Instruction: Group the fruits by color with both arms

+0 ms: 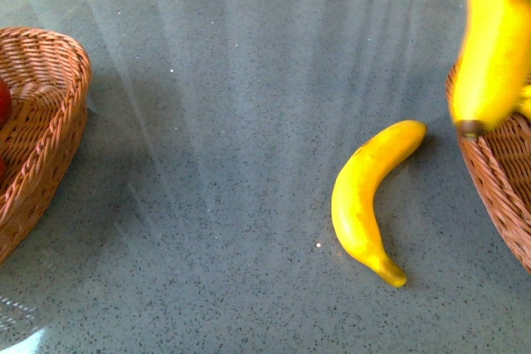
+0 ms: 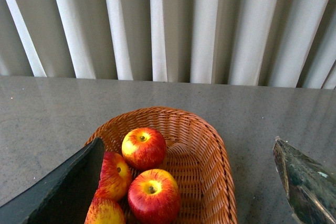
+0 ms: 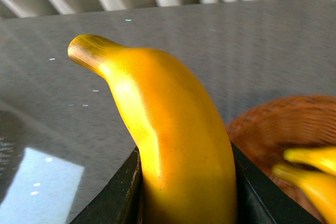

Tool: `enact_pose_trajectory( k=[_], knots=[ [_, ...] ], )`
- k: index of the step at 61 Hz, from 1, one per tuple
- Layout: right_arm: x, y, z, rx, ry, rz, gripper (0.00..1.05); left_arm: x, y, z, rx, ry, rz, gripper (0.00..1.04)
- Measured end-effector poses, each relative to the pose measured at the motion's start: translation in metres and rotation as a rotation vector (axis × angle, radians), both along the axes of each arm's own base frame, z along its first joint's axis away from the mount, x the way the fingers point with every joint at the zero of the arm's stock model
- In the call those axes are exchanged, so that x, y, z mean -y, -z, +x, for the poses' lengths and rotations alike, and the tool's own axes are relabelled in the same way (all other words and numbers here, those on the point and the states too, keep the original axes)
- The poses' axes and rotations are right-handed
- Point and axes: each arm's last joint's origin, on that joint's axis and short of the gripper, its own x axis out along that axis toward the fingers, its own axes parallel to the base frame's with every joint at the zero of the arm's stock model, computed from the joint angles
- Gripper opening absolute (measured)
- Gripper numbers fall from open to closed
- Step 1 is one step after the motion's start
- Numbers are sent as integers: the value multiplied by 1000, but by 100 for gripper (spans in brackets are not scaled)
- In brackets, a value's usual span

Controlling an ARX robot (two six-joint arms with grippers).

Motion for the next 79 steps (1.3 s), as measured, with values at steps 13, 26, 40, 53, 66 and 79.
enact_pose_trajectory(
  k=[13,26,40,53,66,79],
  knots=[
    [66,34,-12,-95,181,-61,33,0,0,0,0,0,0,96],
    [80,48,-9,-127,211,-90,33,0,0,0,0,0,0,96],
    [72,48,-9,-128,202,-118,72,0,0,0,0,0,0,96],
    [23,29,-26,-132,86,-51,95,0,0,0,0,0,0,96],
    [-47,28,-49,-287,70,85,96,0,0,0,0,0,0,96],
    [-95,28,-61,-404,47,220,96,0,0,0,0,0,0,96]
  ],
)
